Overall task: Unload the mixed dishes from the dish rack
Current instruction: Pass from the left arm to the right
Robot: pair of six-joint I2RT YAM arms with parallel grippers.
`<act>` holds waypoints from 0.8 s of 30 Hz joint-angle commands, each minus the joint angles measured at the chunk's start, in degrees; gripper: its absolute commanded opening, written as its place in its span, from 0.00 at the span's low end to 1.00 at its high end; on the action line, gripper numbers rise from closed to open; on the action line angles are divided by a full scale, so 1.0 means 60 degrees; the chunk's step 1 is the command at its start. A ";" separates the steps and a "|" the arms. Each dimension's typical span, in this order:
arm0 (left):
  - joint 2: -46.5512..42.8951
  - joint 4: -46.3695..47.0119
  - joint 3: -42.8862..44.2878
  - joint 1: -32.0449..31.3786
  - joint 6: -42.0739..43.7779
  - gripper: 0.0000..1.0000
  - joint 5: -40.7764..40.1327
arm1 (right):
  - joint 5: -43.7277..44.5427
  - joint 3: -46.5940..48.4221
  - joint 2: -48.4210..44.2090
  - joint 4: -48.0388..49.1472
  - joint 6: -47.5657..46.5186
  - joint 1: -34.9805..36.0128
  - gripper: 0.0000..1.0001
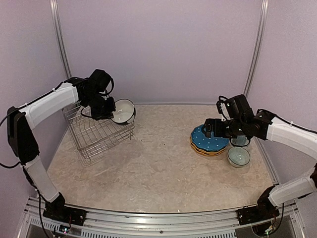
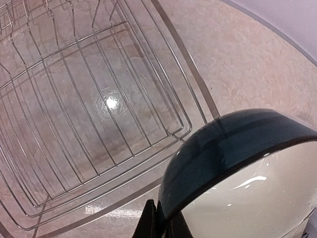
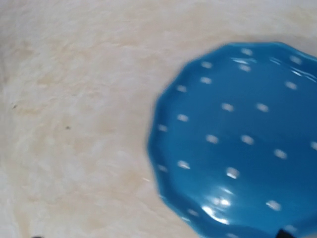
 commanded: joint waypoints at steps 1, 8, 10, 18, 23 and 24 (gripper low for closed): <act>-0.0177 -0.0471 0.0491 -0.1331 0.0198 0.00 -0.1895 | 0.0700 0.1115 0.0975 -0.0031 -0.0109 0.0948 1.00; 0.0696 -0.0821 0.1119 -0.3112 0.0258 0.00 -0.3113 | 0.0946 0.2402 0.2509 0.0178 -0.0263 0.2218 1.00; 0.0955 -0.0846 0.1283 -0.3521 0.0271 0.00 -0.3269 | 0.0895 0.2678 0.2859 0.0231 -0.0284 0.2499 0.99; 0.1875 -0.0795 0.1917 -0.4505 0.0379 0.00 -0.3297 | 0.0051 0.2458 0.2838 0.1301 -0.0132 0.2736 0.95; 0.2160 -0.0837 0.2284 -0.4917 0.0316 0.00 -0.3171 | -0.0019 0.2577 0.3099 0.1342 -0.0084 0.2738 0.87; 0.2199 -0.0833 0.2330 -0.4947 0.0333 0.00 -0.3159 | 0.0010 0.2578 0.3146 0.1357 -0.0106 0.2738 0.85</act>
